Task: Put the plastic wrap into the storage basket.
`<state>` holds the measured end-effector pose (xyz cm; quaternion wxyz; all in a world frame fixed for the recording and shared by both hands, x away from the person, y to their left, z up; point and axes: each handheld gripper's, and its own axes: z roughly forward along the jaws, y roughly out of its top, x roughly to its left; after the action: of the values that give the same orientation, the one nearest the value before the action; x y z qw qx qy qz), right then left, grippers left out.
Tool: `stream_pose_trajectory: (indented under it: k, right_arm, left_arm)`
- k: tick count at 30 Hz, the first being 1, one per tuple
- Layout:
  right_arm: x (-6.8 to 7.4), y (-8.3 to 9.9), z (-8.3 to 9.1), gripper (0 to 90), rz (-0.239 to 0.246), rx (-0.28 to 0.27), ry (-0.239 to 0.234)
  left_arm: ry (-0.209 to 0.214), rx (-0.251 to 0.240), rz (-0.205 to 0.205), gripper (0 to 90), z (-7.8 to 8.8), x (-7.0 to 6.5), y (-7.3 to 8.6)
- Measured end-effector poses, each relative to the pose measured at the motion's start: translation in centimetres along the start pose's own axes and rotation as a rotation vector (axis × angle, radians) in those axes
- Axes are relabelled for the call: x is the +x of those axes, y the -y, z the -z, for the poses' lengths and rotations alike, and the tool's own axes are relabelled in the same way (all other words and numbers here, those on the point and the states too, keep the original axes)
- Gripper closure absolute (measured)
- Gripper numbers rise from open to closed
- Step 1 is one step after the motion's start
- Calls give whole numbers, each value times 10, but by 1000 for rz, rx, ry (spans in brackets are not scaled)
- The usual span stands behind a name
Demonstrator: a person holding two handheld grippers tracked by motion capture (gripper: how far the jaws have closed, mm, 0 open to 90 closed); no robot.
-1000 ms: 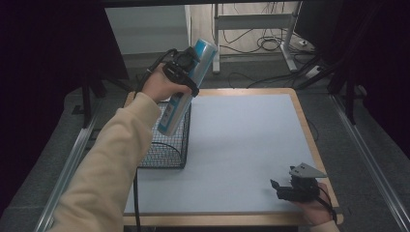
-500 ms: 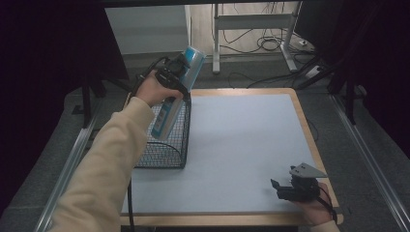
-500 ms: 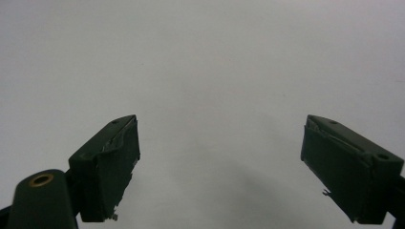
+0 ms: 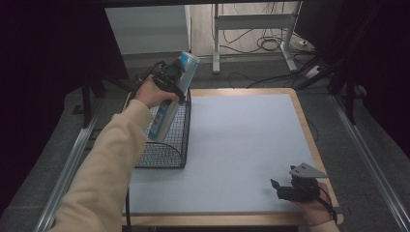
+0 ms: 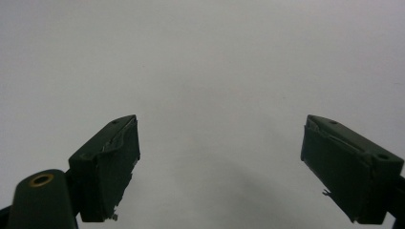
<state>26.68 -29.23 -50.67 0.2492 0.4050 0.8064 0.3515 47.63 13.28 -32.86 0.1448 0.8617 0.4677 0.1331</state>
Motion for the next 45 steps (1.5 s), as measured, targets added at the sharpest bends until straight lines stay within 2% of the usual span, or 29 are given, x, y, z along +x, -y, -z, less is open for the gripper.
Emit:
stream_pose_trajectory:
  k: [9,18,24,26,31,39,45]
  right_arm:
    - [0,0,0,133,-4,5,0]
    - [0,1,-1,133,0,8,5]
    - [-2,2,-2,133,0,12,6]
    - [-2,2,-2,133,-1,13,7]
    - [-3,2,-3,133,-3,14,10]
    - [-2,2,-1,133,2,11,12]
    - [-3,2,-2,133,0,13,13]
  left_arm:
    - [-13,21,14,317,-16,7,1]
    - [-31,49,38,317,-42,18,-2]
    - [-32,56,59,317,-60,26,-4]
    - [-33,43,66,317,-61,28,-6]
    - [-34,48,55,317,-67,27,-9]
    - [-48,37,74,317,-84,28,-18]
    - [-59,88,51,317,-103,28,-20]
